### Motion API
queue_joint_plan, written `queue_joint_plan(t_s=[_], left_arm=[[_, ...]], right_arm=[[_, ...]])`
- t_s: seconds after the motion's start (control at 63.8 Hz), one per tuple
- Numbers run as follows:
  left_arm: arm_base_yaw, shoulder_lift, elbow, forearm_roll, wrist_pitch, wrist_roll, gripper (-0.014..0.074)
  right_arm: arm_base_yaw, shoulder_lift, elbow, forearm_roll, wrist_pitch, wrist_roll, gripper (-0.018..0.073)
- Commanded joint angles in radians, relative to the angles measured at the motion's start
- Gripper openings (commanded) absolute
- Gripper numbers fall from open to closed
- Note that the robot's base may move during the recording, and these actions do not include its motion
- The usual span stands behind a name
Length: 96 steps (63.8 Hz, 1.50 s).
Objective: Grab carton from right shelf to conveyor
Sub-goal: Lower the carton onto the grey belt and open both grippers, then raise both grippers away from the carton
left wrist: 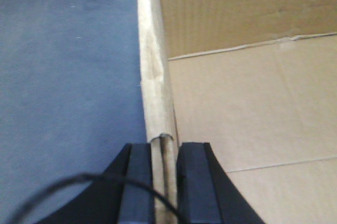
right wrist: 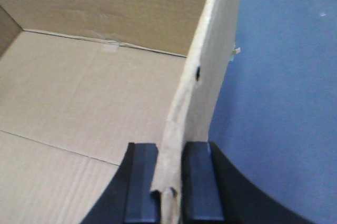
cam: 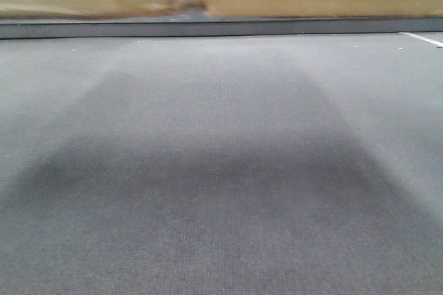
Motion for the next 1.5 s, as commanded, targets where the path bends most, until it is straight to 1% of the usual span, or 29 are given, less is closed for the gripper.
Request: queue_joint_plan(t_s=[0.0, 0.125, 0.282, 0.376, 0.517, 0.611, 0.674, 0.737, 0.784, 0.799, 0.815, 0.847, 0.894, 0.909, 0.941, 0.972, 1.129, 1.207, 1.254, 1.27, 1.348, 1.379, 1.395, 1.474, 1.489], left_arm=[[0.004, 0.029, -0.007, -0.033, -0.066, 0.005, -0.0017], [0.004, 0.088, -0.007, -0.046, -0.082, 0.005, -0.0017], [0.014, 0.187, -0.005, -0.041, -0.093, 0.005, -0.0017], [0.027, 0.239, -0.005, -0.038, -0.118, 0.005, -0.0017], [0.065, 0.305, -0.005, -0.038, -0.155, 0.003, -0.0015], [0.087, 0.336, -0.005, -0.04, -0.163, 0.003, 0.0007], [0.1, 0.348, -0.005, -0.045, -0.163, 0.003, 0.006], [0.104, 0.352, -0.005, -0.047, -0.163, 0.003, 0.0138], [0.104, 0.352, -0.005, -0.047, -0.163, 0.003, 0.0259], [0.104, 0.352, -0.007, -0.047, -0.163, 0.003, 0.0304], [0.104, 0.351, -0.007, -0.047, -0.163, 0.003, 0.0351], [0.104, 0.349, -0.007, -0.044, -0.163, 0.003, 0.0428], [0.104, 0.349, -0.007, -0.04, -0.163, 0.003, 0.0514], [0.104, 0.349, -0.007, -0.04, -0.163, 0.003, 0.0541], [0.104, 0.346, -0.007, -0.04, -0.163, 0.003, 0.0599], [0.104, 0.344, -0.007, -0.04, -0.161, 0.003, 0.0622], [0.104, 0.299, -0.007, -0.04, -0.156, 0.003, 0.059], [0.104, 0.25, -0.007, -0.034, -0.158, 0.003, 0.0563], [0.104, 0.22, -0.007, -0.031, -0.158, 0.012, 0.0534], [0.104, 0.21, -0.007, -0.029, -0.158, 0.014, 0.0512], [0.112, 0.153, -0.005, -0.008, -0.156, 0.014, 0.0405], [0.115, 0.132, -0.003, -0.003, -0.156, 0.014, 0.0334], [0.12, 0.122, -0.001, -0.001, -0.156, 0.014, 0.0303], [0.134, 0.066, 0.017, 0.014, -0.156, 0.014, 0.0135], [0.136, 0.055, 0.023, 0.017, -0.156, 0.014, 0.0081]], right_arm=[[-0.015, 0.022, -0.009, -0.023, -0.094, -0.017, -0.0069], [-0.063, 0.091, -0.009, -0.023, -0.111, -0.017, -0.0069], [-0.118, 0.191, -0.009, -0.023, -0.165, -0.017, -0.0069], [-0.14, 0.241, -0.009, -0.023, -0.186, -0.017, -0.0069], [-0.154, 0.31, -0.009, -0.028, -0.203, -0.017, -0.0068], [-0.159, 0.347, -0.009, -0.035, -0.203, -0.017, -0.0043], [-0.161, 0.362, -0.009, -0.035, -0.199, -0.017, 0.0017], [-0.161, 0.369, -0.009, -0.035, -0.192, -0.017, 0.0132], [-0.161, 0.369, -0.009, -0.035, -0.191, -0.017, 0.0285], [-0.161, 0.369, -0.009, -0.035, -0.191, -0.017, 0.0321], [-0.161, 0.369, -0.009, -0.037, -0.191, -0.017, 0.0395], [-0.161, 0.367, -0.011, -0.042, -0.191, -0.017, 0.0484], [-0.161, 0.363, -0.019, -0.05, -0.191, -0.017, 0.0575], [-0.161, 0.361, -0.023, -0.054, -0.187, -0.017, 0.0578], [-0.161, 0.359, -0.033, -0.059, -0.179, -0.017, 0.0572], [-0.161, 0.355, -0.044, -0.068, -0.17, -0.017, 0.0569], [-0.163, 0.311, -0.095, -0.074, -0.127, -0.017, 0.0568], [-0.165, 0.276, -0.112, -0.075, -0.106, -0.017, 0.0532], [-0.165, 0.248, -0.112, -0.082, -0.094, -0.017, 0.0475], [-0.165, 0.241, -0.112, -0.083, -0.09, -0.017, 0.0453], [-0.167, 0.201, -0.112, -0.091, -0.056, -0.017, 0.0291], [-0.167, 0.189, -0.109, -0.094, -0.042, -0.017, 0.0218], [-0.167, 0.182, -0.109, -0.096, -0.037, -0.02, 0.0162], [-0.167, 0.148, -0.105, -0.115, -0.005, -0.03, -0.0022], [-0.167, 0.142, -0.1, -0.12, -0.003, -0.03, -0.0057]])
